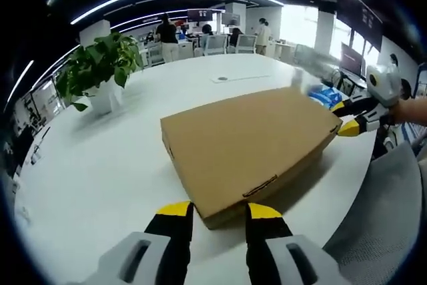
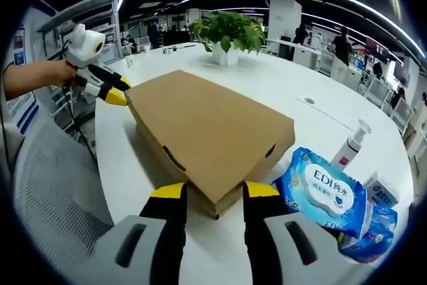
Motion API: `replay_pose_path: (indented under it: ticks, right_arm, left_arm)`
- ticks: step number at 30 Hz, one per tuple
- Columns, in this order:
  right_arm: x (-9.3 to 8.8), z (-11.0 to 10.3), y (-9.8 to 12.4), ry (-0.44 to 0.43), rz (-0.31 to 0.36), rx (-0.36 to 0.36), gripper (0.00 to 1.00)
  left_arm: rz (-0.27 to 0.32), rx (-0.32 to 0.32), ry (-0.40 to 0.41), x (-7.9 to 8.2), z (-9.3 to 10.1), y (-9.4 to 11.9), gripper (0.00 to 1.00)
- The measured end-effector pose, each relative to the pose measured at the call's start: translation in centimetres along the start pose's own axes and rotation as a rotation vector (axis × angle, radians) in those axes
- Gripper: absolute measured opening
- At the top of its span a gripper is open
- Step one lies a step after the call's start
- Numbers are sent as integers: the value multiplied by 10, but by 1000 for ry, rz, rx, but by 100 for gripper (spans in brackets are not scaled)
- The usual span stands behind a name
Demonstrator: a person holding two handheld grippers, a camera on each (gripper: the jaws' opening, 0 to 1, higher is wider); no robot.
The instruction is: Operate the shoe box by opening the lid, removing the specified soft item, and placing it in the target area until the item is outside and the box remains undamaged.
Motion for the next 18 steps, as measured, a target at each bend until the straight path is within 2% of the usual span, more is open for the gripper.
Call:
replay_pose_path:
  ticks: [18]
  right_arm:
    - [14,29,-19,-21,1,-16,31]
  left_arm:
    - [7,-8,-4,24,-15,-23,31]
Point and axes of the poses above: the point that each gripper's makers call its tool centre point, and the gripper's own axes: y roughly backward along the fingers, z roughly to its right, x roughly out of its top, the point moved 5 cm from there along y, roughly backward along the fingers, and after that the axes turned 4 degrees about -z, right-handed, at the moved point
